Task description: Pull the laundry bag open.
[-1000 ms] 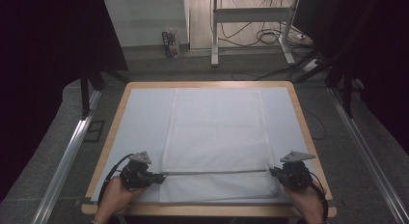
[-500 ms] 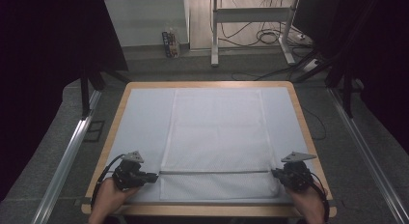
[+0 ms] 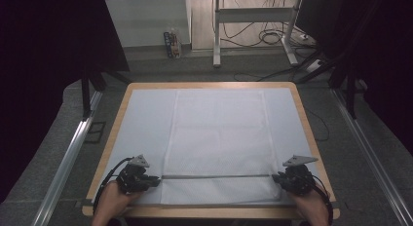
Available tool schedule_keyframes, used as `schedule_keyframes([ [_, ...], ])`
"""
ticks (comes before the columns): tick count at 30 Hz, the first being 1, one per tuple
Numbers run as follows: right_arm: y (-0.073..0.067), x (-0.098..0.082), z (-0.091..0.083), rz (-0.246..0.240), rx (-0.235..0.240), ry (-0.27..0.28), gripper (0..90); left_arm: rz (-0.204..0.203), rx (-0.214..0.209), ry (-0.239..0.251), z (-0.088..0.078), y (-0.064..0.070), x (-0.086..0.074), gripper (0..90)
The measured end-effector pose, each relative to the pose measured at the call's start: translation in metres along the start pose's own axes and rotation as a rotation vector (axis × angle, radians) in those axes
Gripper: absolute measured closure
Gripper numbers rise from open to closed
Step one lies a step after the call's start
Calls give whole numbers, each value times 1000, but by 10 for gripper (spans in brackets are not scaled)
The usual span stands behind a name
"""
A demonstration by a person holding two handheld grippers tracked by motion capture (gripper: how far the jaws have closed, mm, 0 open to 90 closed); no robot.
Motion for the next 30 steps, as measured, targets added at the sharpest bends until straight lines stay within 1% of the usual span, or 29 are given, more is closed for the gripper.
schedule_keyframes([
  [2,1,1,-1,-3,-8,9,668,4,16,4,2,-1,0,715],
  [4,2,2,-1,-7,-17,20,589,3,19,16,3,0,2,653],
  [5,2,3,-1,-10,-18,27,563,3,39,23,3,-1,3,593],
  [6,3,4,-1,-14,-16,39,525,5,47,26,4,-1,4,541],
  [8,4,7,-2,-23,-26,55,444,9,55,33,5,-1,5,472],
  [9,4,8,-2,-26,-31,66,412,13,70,35,6,-2,6,412],
  [10,6,10,-2,-31,-40,83,338,15,80,38,8,-3,6,328],
  [11,6,10,-2,-31,-40,83,338,17,90,41,8,-3,7,328],
  [12,6,11,-1,-33,-41,92,315,24,109,47,9,-4,8,288],
  [13,7,13,-2,-34,-44,103,282,28,113,55,8,-4,9,250],
  [14,7,14,-2,-33,-46,109,251,29,115,67,8,-3,11,232],
  [16,8,15,-3,-34,-48,122,221,26,120,95,5,-2,14,186],
  [19,7,18,-4,-32,-39,143,177,19,119,136,0,-1,19,115],
  [20,4,20,-5,-36,-31,149,147,11,118,147,-1,0,21,79],
  [22,4,20,-5,-37,-28,148,138,-5,118,165,-3,0,23,66],
  [23,2,20,-5,-46,-21,148,120,-10,120,169,-4,0,23,39],
  [24,1,20,-5,-47,-17,144,107,-17,116,182,-5,2,25,39],
  [25,0,20,-5,-52,-13,144,96,-17,117,188,-6,3,25,34],
  [26,-2,20,-6,-55,-10,145,84,-7,122,189,-8,4,25,22],
  [28,-3,22,-7,-59,-17,152,61,1,132,203,-11,7,25,13],
  [29,-3,23,-9,-59,-19,162,49,1,136,206,-12,8,25,13],
  [30,-4,25,-11,-50,-17,179,17,6,139,207,-13,8,24,13],
])
Point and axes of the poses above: each handheld gripper's, and its own axes: z roughly forward along the jaws, x roughly out of its top, y roughly to its right, the point moved 10 cm from there along z, roughly forward along the jaws, and after that the axes turned 7 degrees about -z, right-handed, at the moved point
